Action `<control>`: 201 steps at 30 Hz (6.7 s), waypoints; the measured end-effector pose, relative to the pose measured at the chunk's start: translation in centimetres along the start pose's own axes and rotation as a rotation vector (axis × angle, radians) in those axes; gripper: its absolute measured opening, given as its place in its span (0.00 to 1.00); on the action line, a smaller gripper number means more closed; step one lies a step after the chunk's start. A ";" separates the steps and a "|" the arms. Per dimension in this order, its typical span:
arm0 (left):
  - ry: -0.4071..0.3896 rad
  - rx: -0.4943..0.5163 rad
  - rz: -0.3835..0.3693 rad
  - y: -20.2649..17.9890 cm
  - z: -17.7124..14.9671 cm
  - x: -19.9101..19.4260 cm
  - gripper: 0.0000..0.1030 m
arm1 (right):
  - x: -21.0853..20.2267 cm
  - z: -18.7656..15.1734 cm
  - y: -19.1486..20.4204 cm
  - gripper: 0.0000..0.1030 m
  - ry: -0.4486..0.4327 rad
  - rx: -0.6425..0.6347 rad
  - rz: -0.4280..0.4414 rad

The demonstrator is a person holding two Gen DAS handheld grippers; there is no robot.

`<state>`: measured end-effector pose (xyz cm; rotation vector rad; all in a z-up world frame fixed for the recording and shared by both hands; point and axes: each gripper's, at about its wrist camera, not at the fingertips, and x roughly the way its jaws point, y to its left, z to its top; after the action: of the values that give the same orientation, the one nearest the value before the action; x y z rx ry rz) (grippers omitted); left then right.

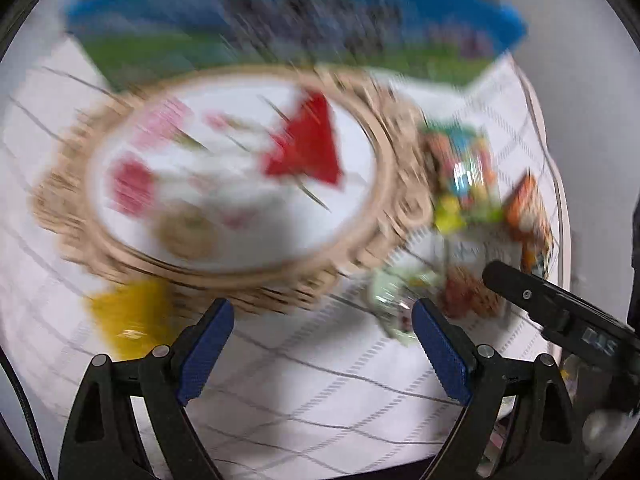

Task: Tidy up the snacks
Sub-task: 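Grasp the green-white snack bag with the left tool while the right tool grasps the oat cookie bag, then lower both bags into the box and open both tools, then lift both tools out of the box toward the bed cover, then grasp the yellow bag with the left tool while the right tool grasps the candy bag, then lower both bags into the box and open both tools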

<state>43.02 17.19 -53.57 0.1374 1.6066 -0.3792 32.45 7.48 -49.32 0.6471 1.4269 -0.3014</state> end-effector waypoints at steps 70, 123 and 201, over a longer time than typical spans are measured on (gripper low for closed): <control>-0.072 -0.085 0.109 11.1 21.7 -11.5 0.48 | -3.3 14.8 24.8 0.55 -0.193 -0.435 0.137; -0.526 -0.023 0.167 5.6 6.9 -20.4 0.62 | -15.7 6.7 15.8 0.95 -0.510 -0.346 -0.113; -0.291 -0.038 -0.088 3.0 5.7 -14.7 0.41 | -8.1 1.0 11.9 0.53 -0.216 -0.321 0.123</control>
<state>50.53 20.21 -39.67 -0.0173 1.3336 -0.4161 38.74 14.88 -38.63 0.4231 1.1888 -0.0407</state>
